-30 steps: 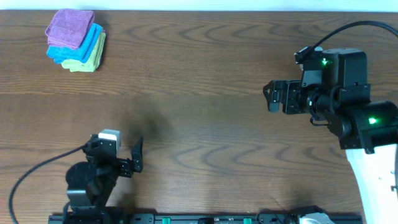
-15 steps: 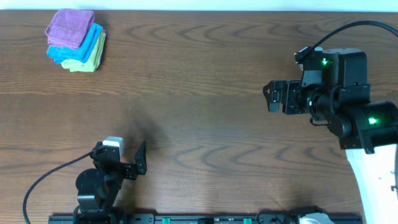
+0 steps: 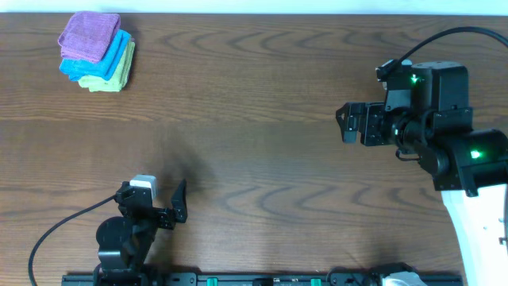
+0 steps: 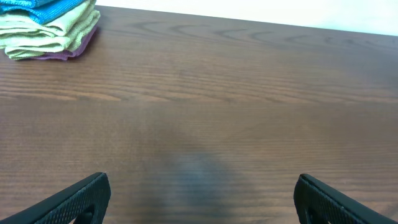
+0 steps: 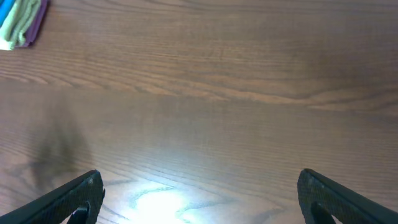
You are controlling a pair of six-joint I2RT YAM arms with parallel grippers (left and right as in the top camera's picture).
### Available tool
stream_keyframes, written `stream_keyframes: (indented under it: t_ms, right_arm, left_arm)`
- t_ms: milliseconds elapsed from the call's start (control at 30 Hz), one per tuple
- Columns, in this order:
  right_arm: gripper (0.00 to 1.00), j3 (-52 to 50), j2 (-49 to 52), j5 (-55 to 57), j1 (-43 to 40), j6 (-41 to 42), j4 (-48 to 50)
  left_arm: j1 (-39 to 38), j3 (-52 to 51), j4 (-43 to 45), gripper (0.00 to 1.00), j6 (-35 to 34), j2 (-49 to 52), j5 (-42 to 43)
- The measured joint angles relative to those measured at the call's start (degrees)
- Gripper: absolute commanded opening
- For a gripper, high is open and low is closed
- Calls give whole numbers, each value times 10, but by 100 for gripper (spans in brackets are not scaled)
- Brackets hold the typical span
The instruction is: Fold the cloth
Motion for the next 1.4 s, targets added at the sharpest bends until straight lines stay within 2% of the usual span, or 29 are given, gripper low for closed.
stream_keyframes:
  t_ms: [433, 567, 700, 900, 1167, 1400]
  right_arm:
    - [99, 0, -2, 7, 0, -2, -12]
    - [99, -19, -53, 60, 0, -12, -12]
    - [99, -94, -191, 108, -1, -15, 42]
    - [99, -296, -388, 134, -22, -17, 156]
    - [99, -565, -547, 134, -35, -15, 267]
    - [99, -693, -631, 134, -35, 3, 320]
  left_arm:
    - [0, 0, 0, 95, 0, 0, 0]
    - [0, 0, 0, 95, 0, 0, 0]
    - [0, 0, 2, 95, 0, 0, 0]
    - [0, 0, 1, 95, 0, 0, 0]
    - [0, 0, 1, 95, 0, -1, 0]
    - [0, 0, 1, 95, 0, -1, 0]
